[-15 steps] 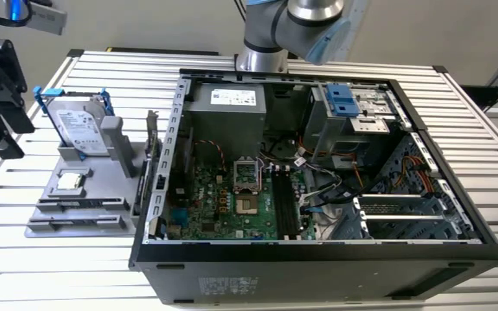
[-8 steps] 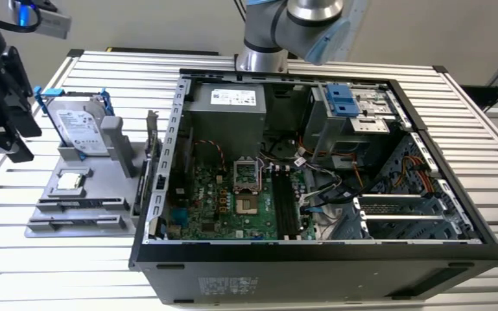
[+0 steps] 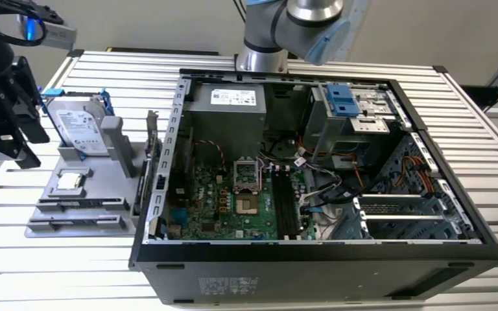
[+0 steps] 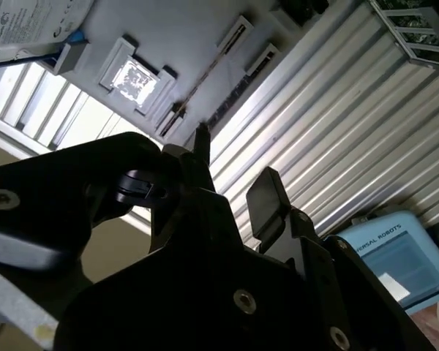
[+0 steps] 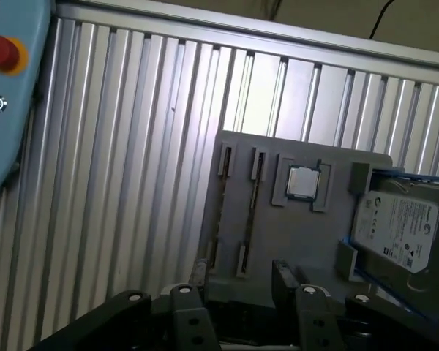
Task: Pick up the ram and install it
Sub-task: 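Pick up the ram and move it above insertion slot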
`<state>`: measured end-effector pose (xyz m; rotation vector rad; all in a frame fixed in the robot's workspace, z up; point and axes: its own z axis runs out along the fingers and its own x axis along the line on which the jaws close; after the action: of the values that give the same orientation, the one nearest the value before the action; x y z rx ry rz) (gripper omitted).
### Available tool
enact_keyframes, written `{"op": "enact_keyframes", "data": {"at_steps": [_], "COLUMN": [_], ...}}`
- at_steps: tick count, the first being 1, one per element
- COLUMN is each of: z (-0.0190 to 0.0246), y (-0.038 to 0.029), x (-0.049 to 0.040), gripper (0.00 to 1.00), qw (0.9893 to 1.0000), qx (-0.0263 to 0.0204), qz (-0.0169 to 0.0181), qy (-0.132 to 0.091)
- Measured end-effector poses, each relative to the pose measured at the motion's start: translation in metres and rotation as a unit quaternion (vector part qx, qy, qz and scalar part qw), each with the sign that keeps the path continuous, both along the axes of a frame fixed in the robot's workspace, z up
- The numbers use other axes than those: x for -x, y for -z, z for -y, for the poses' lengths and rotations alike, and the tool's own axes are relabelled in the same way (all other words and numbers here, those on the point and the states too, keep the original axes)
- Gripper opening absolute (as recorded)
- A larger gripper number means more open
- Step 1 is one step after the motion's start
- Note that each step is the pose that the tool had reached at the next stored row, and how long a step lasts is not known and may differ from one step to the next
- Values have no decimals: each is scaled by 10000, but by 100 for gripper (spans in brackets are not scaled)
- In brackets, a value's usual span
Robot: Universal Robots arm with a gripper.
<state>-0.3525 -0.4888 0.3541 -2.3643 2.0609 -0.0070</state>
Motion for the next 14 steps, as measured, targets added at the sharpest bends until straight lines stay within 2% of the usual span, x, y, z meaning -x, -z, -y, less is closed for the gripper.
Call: {"op": "enact_keyframes", "data": {"at_steps": [3,14], "z": [-1,-2], "y": [55,255], "x": [1,21], "gripper": [100,100], "qw": [9999,9999], "qx": [0,2], "qz": [0,11], "qy": [151,162]}}
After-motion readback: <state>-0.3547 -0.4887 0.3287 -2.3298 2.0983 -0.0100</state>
